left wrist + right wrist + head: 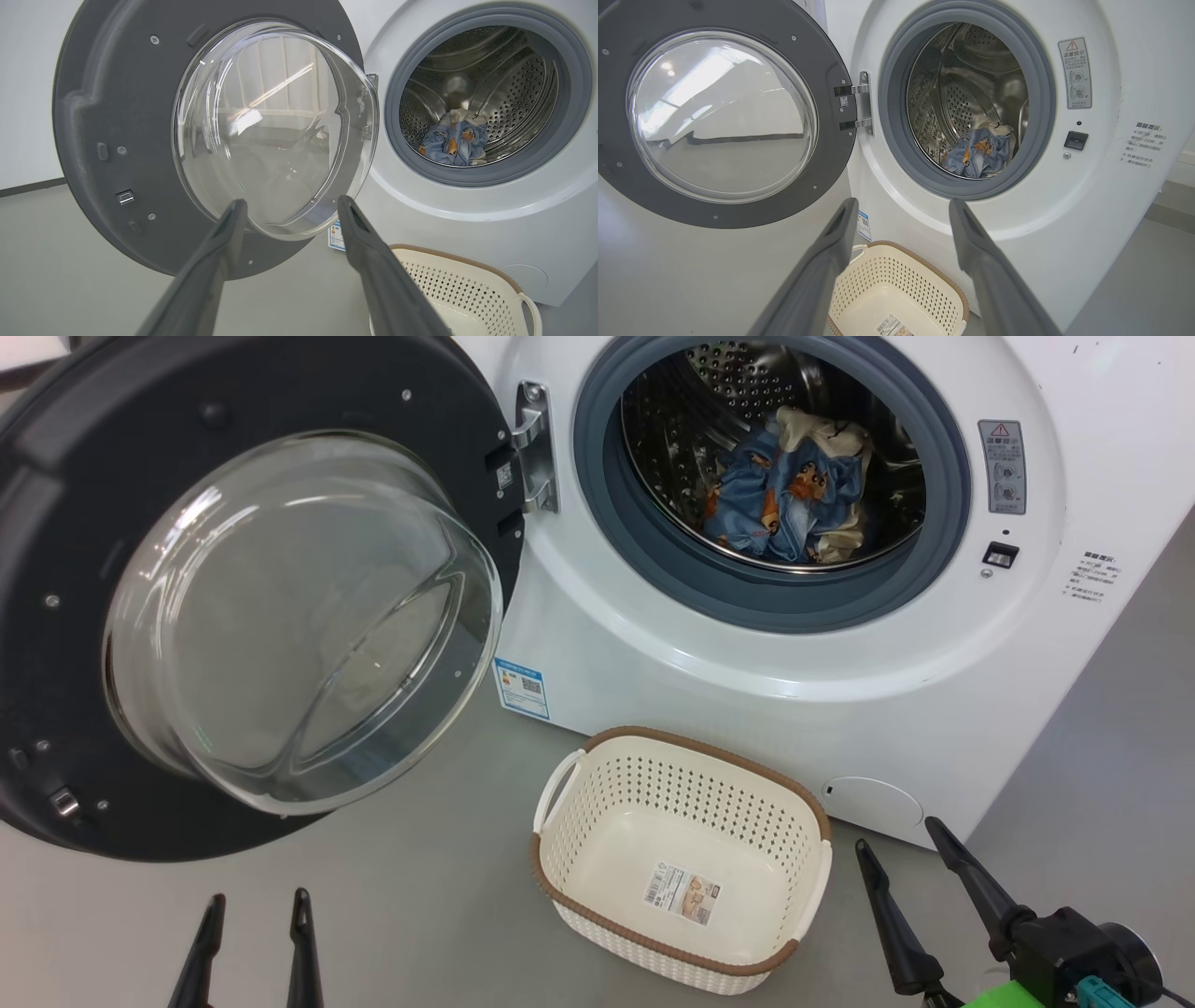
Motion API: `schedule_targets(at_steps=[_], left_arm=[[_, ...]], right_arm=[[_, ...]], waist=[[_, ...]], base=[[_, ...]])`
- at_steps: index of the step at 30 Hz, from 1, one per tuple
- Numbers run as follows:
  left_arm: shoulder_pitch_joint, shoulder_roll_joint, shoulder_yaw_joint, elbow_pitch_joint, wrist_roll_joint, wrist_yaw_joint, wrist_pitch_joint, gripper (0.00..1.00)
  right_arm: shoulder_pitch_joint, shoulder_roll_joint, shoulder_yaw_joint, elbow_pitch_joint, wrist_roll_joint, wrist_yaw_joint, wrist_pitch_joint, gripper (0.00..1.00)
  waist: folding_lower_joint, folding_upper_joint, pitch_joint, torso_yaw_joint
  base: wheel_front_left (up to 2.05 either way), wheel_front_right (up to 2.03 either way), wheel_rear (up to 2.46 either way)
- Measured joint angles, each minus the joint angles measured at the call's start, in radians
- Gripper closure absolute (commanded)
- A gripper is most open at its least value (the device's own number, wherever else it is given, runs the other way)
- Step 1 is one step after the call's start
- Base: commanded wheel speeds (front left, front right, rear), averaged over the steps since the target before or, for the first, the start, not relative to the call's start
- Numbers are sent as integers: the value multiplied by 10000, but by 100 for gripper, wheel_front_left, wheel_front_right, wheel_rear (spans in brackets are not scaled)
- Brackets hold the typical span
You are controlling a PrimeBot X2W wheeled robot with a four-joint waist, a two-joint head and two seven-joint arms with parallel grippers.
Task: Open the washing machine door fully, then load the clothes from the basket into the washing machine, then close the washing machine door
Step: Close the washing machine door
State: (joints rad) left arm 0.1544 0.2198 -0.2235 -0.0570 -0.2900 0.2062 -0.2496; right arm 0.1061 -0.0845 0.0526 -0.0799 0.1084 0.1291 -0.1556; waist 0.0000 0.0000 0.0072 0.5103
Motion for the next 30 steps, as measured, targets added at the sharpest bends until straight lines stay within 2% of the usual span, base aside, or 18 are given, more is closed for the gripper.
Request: schedule_targets(at_steps=[13, 14, 15, 16, 26, 28, 30], left_arm=[[0, -113, 150, 8, 182, -144, 0, 2], [0, -113, 163, 15, 219, -163, 0, 39], [1, -113, 180, 25, 247, -163, 0, 88], [1, -113, 194, 38, 249, -163, 0, 100], [1, -130, 217, 36, 476, -203, 0, 100], [1, -182, 222, -63, 449, -380, 0, 100], [1, -466, 339, -389, -188, -869, -2, 100]], right_arm=[[0, 17, -4, 2, 0, 0, 2, 0], [0, 17, -2, 4, 0, 0, 0, 0], [0, 17, -2, 4, 0, 0, 0, 0], [0, 17, 0, 6, 0, 0, 0, 0], [0, 36, -2, 27, 2, 0, -13, 0], [0, 36, -2, 29, 2, 0, -13, 0], [0, 36, -6, 29, 2, 0, -13, 0]], waist=[[0, 0, 38, 20], [0, 0, 27, 25], [0, 0, 23, 28], [0, 0, 19, 29], [0, 0, 21, 38], [0, 0, 33, 43], [1, 0, 45, 51]], base=[[0, 0, 0], [0, 0, 0], [0, 0, 0], [0, 0, 0], [0, 0, 0], [0, 0, 0], [0, 0, 0]])
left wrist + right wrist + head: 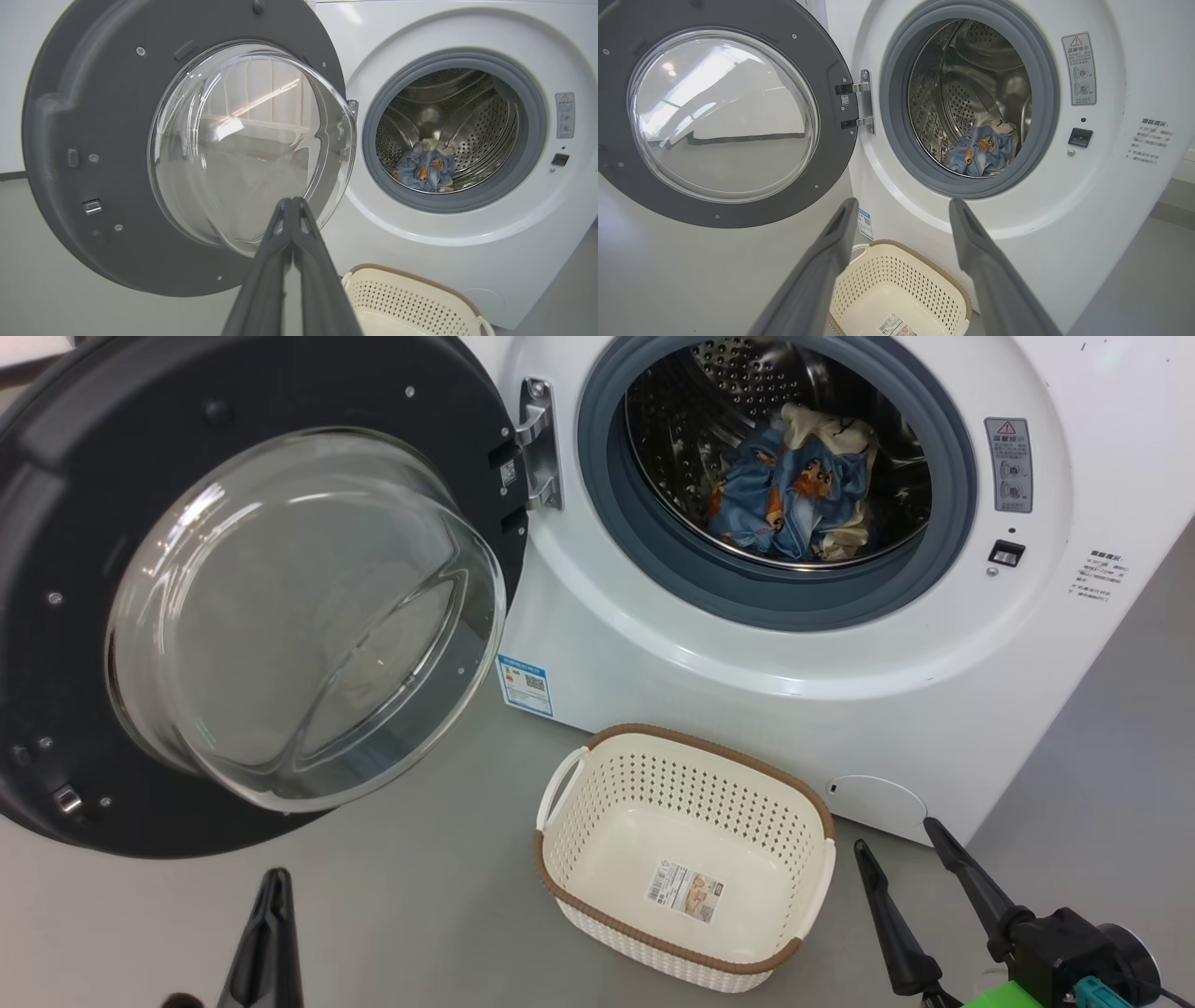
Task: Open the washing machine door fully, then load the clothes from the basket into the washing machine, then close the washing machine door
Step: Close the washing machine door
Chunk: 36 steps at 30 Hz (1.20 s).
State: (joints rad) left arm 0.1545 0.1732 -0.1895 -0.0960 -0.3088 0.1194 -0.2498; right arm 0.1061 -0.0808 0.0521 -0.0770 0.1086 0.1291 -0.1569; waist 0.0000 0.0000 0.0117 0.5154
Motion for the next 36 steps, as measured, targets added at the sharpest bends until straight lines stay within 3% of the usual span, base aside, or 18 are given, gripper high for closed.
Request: schedule_targets(at_steps=[5, 7, 12, 17, 21, 26, 32, 36], left_arm=[[3, -815, 784, -539, -3005, -1659, -15, 100], [3, -936, 1022, -757, -4535, -2063, -38, 100], [-4, -1137, 1475, -1896, -9240, -2393, 84, 100], [-113, -1087, 2533, -3198, -12303, -2395, 286, 100], [-259, -788, 3772, -3488, -13463, -2395, 353, 100], [-824, 2, 5329, -3074, -14264, -2395, 662, 100], [-1870, 1308, 6259, -1285, -14995, -2372, 1336, 100], [-2995, 2242, 6416, 405, -15422, -1877, 1774, 100]], right_arm=[[-1, -4, -2, -12, -2, 0, 13, 0], [-1, -10, -6, -21, -2, 0, 15, 0], [-1, -19, -8, -27, -2, 0, 15, 0], [-2, -25, -19, -77, -2, 0, 40, 0], [-3, -46, -21, -115, -2, 0, 75, 0], [-20, -134, -17, -153, 0, 0, 127, 0], [-95, -234, -8, -263, 13, 0, 232, 0], [-97, -282, 8, -343, 13, 0, 249, 0]], waist=[[0, 0, 24, 10], [0, 0, 32, 9], [0, 0, 34, 12], [0, 0, 81, 26], [-1, 0, 149, 37], [0, 0, 261, 52], [0, 0, 422, 64], [0, 0, 520, 67]], base=[[0, 0, 0], [0, 0, 0], [0, 0, 0], [0, 0, 0], [0, 0, 0], [0, 0, 0], [0, 0, 0], [0, 0, 0]])
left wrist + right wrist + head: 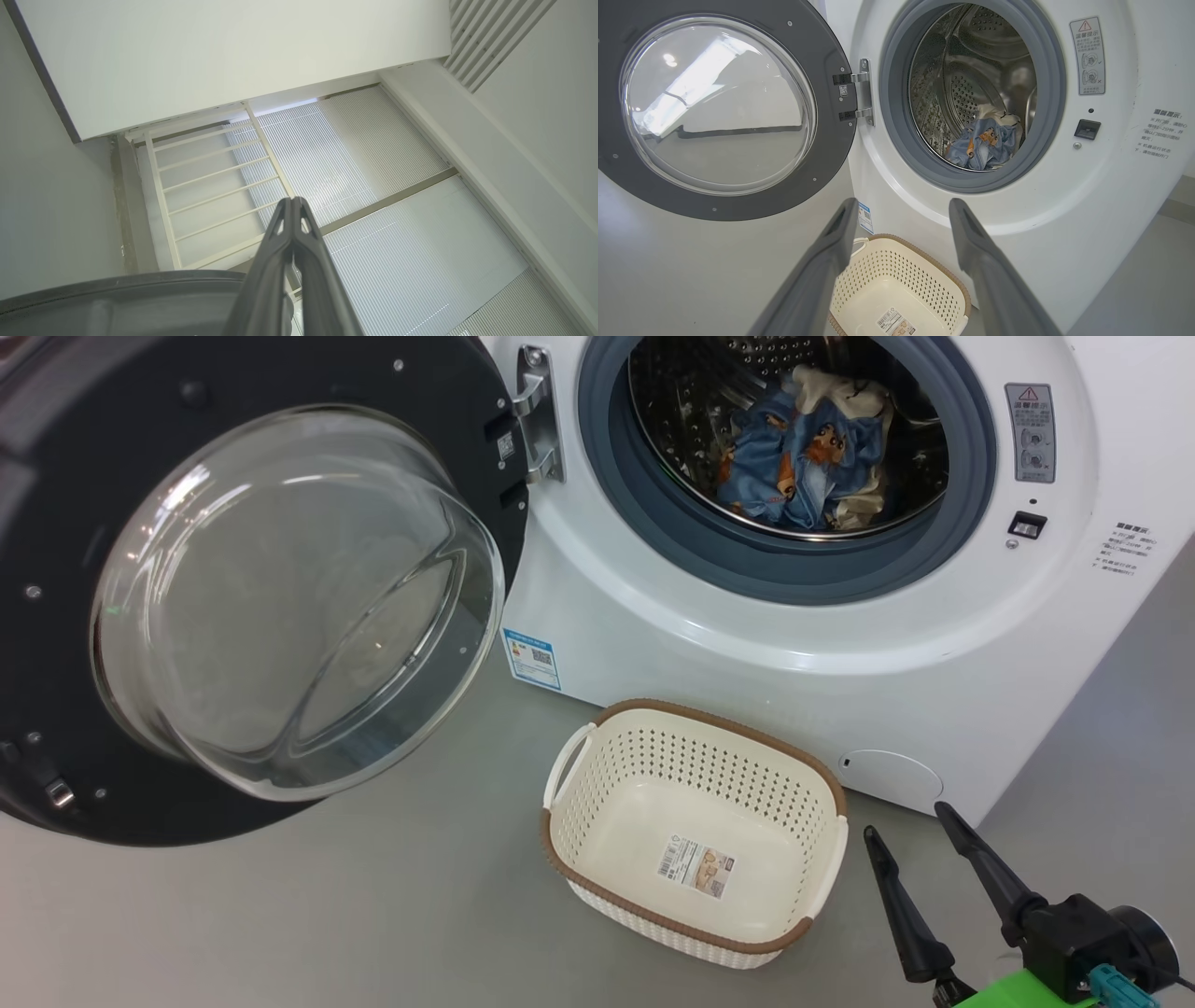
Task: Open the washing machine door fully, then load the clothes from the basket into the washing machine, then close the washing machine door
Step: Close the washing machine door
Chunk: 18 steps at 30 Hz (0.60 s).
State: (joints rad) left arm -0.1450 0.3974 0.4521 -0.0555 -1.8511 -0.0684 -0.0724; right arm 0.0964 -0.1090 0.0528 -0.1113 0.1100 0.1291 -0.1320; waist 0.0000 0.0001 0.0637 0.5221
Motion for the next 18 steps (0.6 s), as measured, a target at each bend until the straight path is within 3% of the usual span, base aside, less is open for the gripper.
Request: schedule_targets(at_steps=[7, 12, 18], left_arm=[[-1978, 1200, -244, 2968, -309, 838, 729, 100], [-2779, 1521, -171, 4512, -621, 945, 903, 100], [-3251, 1988, -336, 5423, -598, 1057, 1335, 100]], right_arm=[[0, -130, -46, -174, 61, 0, 86, 0], [1, -244, -33, -353, 61, 0, 178, 0], [-3, -474, -56, -593, 61, 0, 368, 0]], waist=[[0, 0, 158, -8], [0, 0, 305, -98], [0, 0, 621, -205]], base=[[0, 0, 0], [0, 0, 0], [0, 0, 0]])
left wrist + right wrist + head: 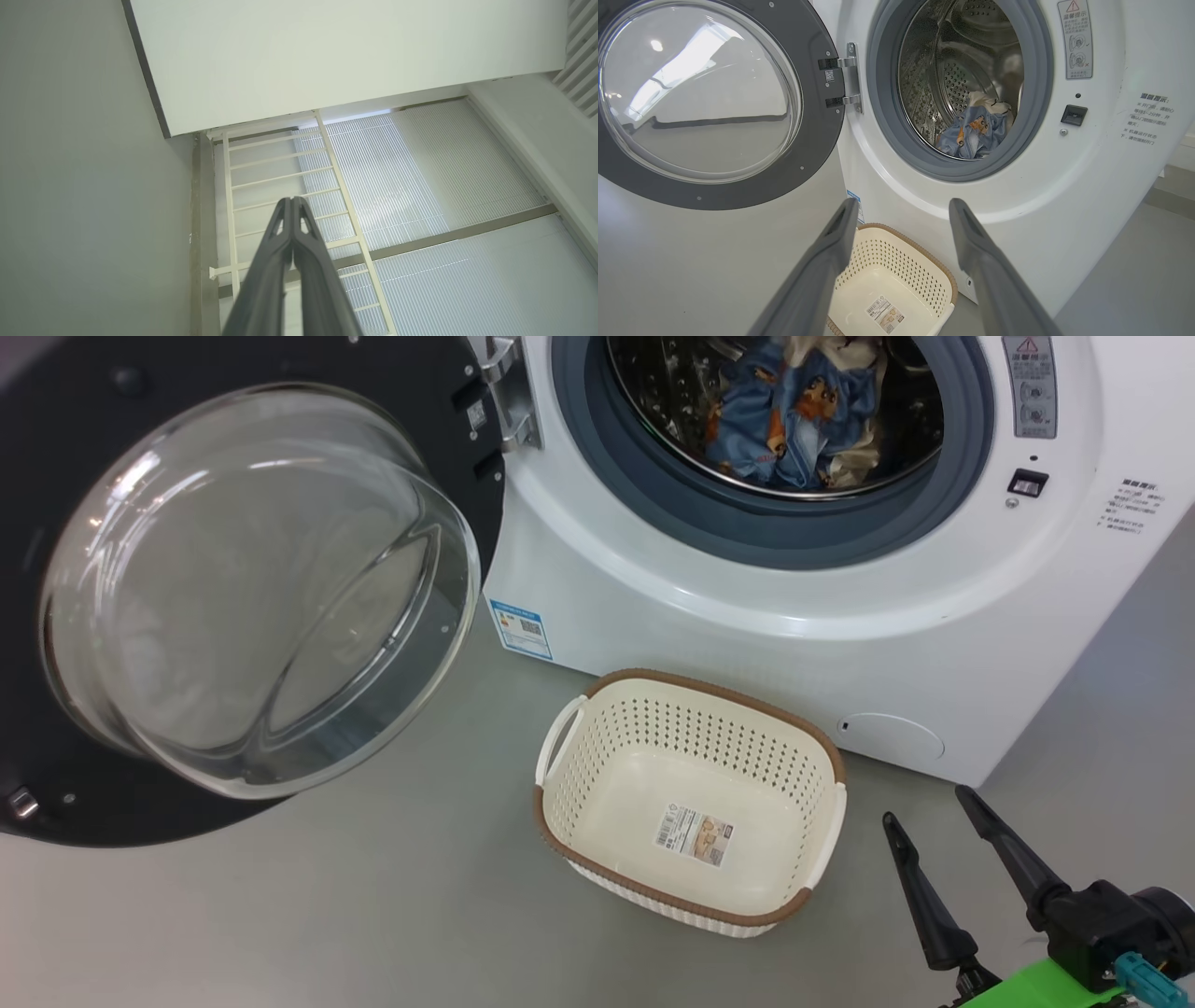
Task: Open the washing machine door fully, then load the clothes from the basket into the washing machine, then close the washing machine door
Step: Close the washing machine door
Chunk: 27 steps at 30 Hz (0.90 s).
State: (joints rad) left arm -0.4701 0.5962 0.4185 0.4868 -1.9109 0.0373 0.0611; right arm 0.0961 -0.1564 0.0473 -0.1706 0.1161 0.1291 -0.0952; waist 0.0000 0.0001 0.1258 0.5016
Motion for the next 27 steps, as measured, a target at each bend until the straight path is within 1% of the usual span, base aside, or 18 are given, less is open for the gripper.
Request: schedule_targets(at_steps=[4, 5, 7, 12, 20, 27], left_arm=[[-94, 148, -481, 267, 123, 125, 533, 100], [-94, 148, -481, 267, 123, 125, 533, 100], [-98, 165, -838, 385, 192, 159, 934, 100], [-119, 169, -1214, 554, 372, 203, 1390, 100], [-119, 173, -1450, 708, 481, 203, 1814, 100], [-124, 173, -1476, 932, 529, 186, 1845, 100]], right_arm=[[-77, -136, 0, -132, 2, 0, 77, 0], [-77, -136, 0, -132, 2, 0, 77, 0], [-266, -238, 13, -219, 2, 0, 150, 0], [-381, -376, 35, -349, 12, 0, 236, 0], [-575, -566, -25, -447, 36, 0, 249, 0], [-587, -616, -58, -481, 96, 0, 251, 0]], waist=[[0, 0, 255, -53], [0, 0, 255, -53], [0, 0, 457, -99], [0, 0, 773, -221], [0, 0, 1170, -518], [0, 0, 1348, -641]], base=[[0, 0, 0], [0, 0, 0], [0, 0, 0], [0, 0, 0], [0, 0, 0], [0, 0, 0]])
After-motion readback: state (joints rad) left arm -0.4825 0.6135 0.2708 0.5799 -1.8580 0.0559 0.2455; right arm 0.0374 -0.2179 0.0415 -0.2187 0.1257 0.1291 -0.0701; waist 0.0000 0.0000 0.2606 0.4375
